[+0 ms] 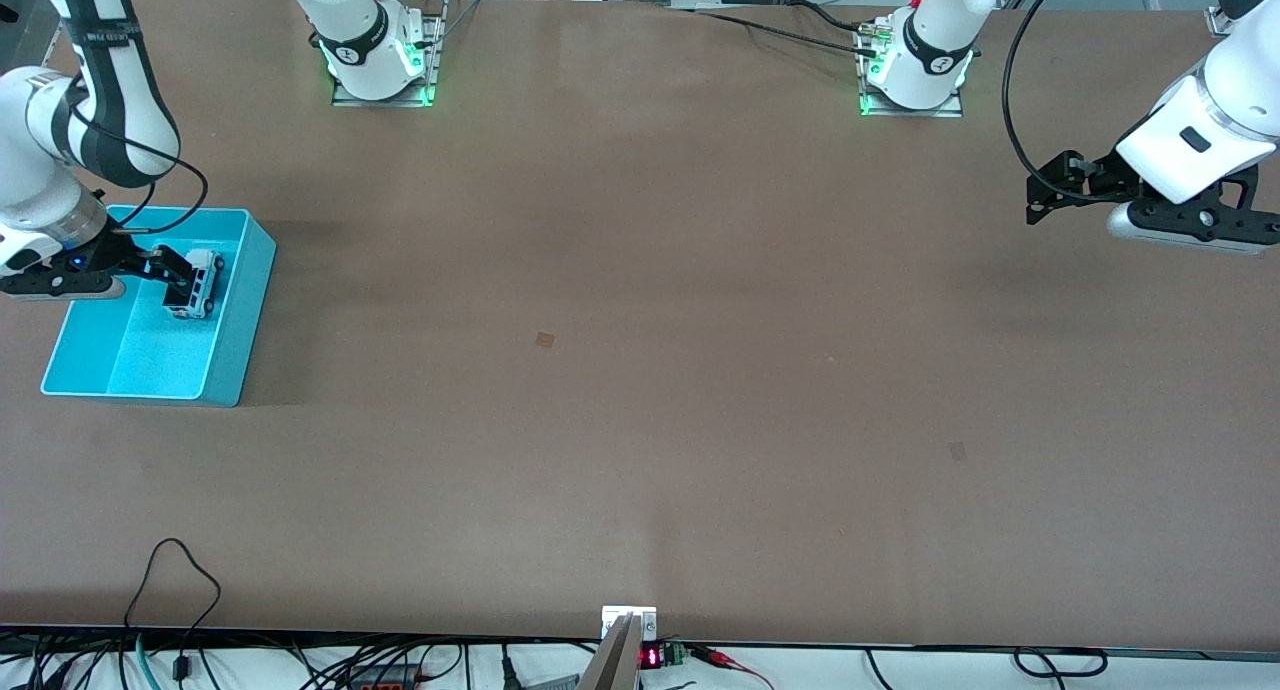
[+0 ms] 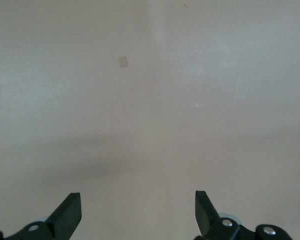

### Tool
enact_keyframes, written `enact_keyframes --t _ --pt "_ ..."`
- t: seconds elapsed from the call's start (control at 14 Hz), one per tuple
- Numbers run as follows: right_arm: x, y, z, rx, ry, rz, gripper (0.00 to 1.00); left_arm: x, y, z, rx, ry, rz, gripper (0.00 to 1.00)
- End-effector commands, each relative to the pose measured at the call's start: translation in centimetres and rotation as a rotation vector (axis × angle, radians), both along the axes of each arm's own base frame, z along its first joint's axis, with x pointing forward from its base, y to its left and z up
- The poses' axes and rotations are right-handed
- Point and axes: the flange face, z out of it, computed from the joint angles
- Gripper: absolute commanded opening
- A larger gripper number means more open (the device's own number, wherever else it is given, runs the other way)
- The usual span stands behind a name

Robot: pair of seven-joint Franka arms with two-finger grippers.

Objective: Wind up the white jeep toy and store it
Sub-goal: 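Lower the jeep into the blue bin and open the right gripper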

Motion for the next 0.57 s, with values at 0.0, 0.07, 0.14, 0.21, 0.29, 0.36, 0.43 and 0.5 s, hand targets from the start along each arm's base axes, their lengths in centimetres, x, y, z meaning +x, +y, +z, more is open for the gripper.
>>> enact_keyframes --t 0.0,0.07,0.14,0.21,0.29,0.36,0.43,0.5 --pt "2.7 2.7 5.0 0.019 0.036 0.06 1.0 0.3 0.1 0.4 0.008 0.008 -0.012 1.0" --pt "3.8 3.5 6.7 0.027 0.056 0.063 1.0 0.3 0.1 0.4 0.01 0.009 -0.017 1.0" --pt "4.8 4.4 8.5 0.035 0.067 0.063 1.0 0.3 0.1 0.4 0.01 0.009 -0.019 1.0" --pt "5.7 5.3 10.0 0.032 0.057 0.062 1.0 0.3 0.1 0.4 0.009 0.009 -0.022 1.0" --pt "6.5 6.3 10.9 0.028 0.043 0.065 1.0 0.3 0.0 0.4 0.009 0.009 -0.023 1.0" --pt "7.0 7.3 11.7 0.031 0.033 0.054 1.0 0.3 0.0 0.4 0.01 0.009 -0.022 1.0" --pt "7.3 8.0 12.5 0.041 0.032 0.036 1.0 0.3 0.0 0.4 0.013 0.009 -0.019 1.0" --pt "7.9 9.0 13.4 0.061 0.027 0.026 1.0 0.3 0.0 0.4 0.014 0.009 -0.019 1.0"
